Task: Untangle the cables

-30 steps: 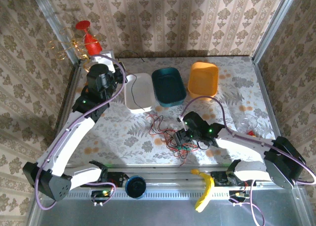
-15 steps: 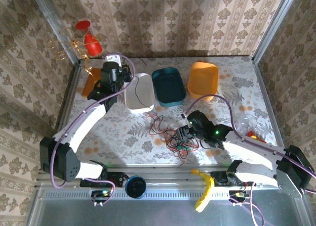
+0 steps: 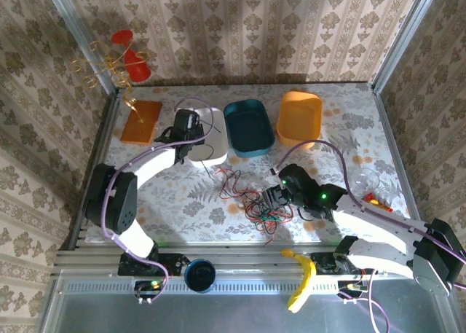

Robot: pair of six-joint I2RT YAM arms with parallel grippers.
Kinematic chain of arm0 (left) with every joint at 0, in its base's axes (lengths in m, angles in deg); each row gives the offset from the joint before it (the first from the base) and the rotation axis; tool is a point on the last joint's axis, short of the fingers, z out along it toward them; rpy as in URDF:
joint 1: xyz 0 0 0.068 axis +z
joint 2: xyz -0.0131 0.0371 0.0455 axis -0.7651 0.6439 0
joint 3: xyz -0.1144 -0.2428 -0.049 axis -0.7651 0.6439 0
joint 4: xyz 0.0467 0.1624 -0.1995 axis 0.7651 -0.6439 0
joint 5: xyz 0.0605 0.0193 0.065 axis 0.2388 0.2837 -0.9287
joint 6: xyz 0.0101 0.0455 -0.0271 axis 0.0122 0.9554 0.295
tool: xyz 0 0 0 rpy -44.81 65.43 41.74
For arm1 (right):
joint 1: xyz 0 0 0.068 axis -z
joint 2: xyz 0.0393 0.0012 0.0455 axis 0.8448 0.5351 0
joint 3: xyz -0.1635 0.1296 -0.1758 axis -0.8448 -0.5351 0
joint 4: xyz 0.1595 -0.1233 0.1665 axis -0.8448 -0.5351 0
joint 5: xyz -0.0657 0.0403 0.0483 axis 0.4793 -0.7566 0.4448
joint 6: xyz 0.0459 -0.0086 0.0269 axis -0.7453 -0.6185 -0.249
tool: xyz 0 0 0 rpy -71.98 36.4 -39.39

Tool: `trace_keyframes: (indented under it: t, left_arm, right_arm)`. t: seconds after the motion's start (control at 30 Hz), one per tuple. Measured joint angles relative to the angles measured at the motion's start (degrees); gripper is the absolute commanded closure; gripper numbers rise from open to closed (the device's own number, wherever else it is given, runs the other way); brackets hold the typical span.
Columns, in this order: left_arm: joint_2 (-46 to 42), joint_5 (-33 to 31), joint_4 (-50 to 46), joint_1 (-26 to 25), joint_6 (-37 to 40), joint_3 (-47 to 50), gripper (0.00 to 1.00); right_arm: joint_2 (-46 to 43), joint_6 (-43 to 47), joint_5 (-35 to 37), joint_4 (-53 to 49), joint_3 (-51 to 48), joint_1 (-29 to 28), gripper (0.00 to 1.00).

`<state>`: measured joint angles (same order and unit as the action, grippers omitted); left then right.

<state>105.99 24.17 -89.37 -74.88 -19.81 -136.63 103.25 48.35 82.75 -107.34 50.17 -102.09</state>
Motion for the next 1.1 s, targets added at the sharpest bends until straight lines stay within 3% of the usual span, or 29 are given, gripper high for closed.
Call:
trace_keyframes:
  t: [0.5,0.57,0.63,0.7,0.87,1.0,1.1]
  left_arm:
    - [19.74,-2.1,-9.05,2.21,0.04,-20.44,1.0]
    - [20.2,-2.45,-9.97,2.25,0.72,-22.25,0.88]
    - [20.2,-2.82,-11.02,2.23,1.77,-23.87,0.58]
    - [20.09,-3.28,-11.69,2.12,2.54,-25.55,0.35]
    - [16.48,-5.25,-13.31,1.73,6.73,-26.21,0.17]
    - [8.46,-7.5,-13.53,0.13,10.19,-25.4,0.16]
    - [0.39,-5.62,-13.42,-0.98,11.32,-23.3,0.17]
  right_arm:
    - [0.0,0.0,1.09,-2.78,0.66,0.0,0.25]
    - [0.0,0.0,1.14,-2.99,0.68,0.0,0.25]
    - [0.0,0.0,1.25,-3.02,0.68,0.0,0.25]
    - [0.0,0.0,1.27,-3.02,0.68,0.0,0.25]
    - [0.0,0.02,1.25,-2.99,0.68,0.0,0.25]
    - [0.0,0.04,1.22,-2.99,0.68,-0.02,0.25]
    - [0.33,0.09,1.14,-2.99,0.81,-0.02,0.26]
